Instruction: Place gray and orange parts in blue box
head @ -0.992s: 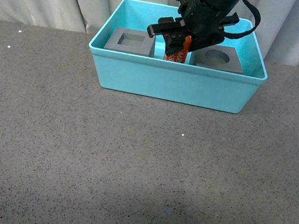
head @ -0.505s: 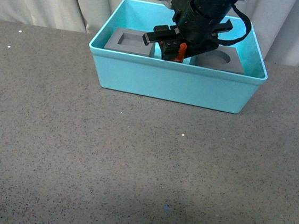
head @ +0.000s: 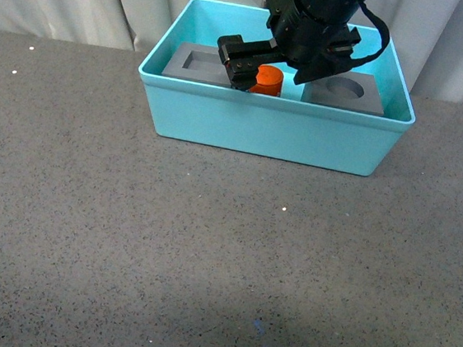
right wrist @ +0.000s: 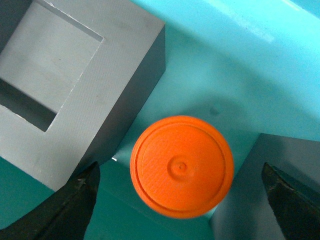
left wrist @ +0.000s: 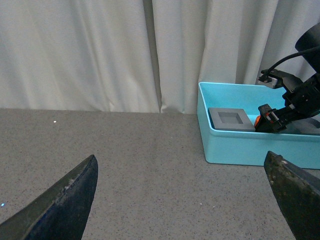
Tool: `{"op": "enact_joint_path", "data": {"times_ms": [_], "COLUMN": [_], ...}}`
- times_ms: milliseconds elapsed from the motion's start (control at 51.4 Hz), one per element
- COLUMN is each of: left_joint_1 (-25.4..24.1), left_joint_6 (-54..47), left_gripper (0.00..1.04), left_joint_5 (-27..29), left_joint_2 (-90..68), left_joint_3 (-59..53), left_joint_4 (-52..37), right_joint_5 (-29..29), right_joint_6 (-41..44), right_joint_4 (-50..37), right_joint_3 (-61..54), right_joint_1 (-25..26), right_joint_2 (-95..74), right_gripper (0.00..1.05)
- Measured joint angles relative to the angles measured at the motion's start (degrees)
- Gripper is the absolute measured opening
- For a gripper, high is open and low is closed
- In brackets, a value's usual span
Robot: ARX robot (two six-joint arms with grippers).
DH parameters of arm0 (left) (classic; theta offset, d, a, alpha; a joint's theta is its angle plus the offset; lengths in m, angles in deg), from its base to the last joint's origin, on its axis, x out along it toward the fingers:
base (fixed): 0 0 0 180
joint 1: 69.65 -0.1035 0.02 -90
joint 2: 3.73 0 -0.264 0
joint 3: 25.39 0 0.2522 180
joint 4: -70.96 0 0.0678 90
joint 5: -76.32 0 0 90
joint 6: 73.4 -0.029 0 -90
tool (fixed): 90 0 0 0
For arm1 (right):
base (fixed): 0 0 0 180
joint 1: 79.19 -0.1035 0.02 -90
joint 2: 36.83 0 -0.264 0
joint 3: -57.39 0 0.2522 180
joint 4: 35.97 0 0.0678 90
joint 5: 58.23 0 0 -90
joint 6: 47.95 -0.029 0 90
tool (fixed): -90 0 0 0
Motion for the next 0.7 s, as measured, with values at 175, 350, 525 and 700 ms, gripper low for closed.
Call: {"op": "enact_joint_path", "data": {"times_ms": [175, 350, 525, 700], "left_joint_1": [0.0, 0.0, 0.0, 0.0], "left_joint_6": [0.0, 0.0, 0.0, 0.0], "left_gripper": [0.98, 0.98, 0.98, 0.98], "left_joint_5": [0.0, 0.02, 0.0, 0.0], "left_joint_2": [0.0, 0.0, 0.0, 0.0], "left_joint_3": [0.0, 0.0, 0.0, 0.0], "left_joint_4": [0.0, 0.0, 0.0, 0.0], "right_joint_5": [-1.01, -2.38, -7.96, -15.12], "right_joint_6": [-0.31, -1.6, -3.56, -6.62], "right_joint_4": [-2.91, -8.22, -21.9, -37.11], "right_joint_3": [-5.92, -14.91, -31.74, -52.98], "right_joint_1": [0.48, 1.49, 2.58, 4.26], "right_joint_2": [6.64, 18.14, 32.92, 47.95], "right_gripper": [0.95, 0.95, 0.95, 0.95]}}
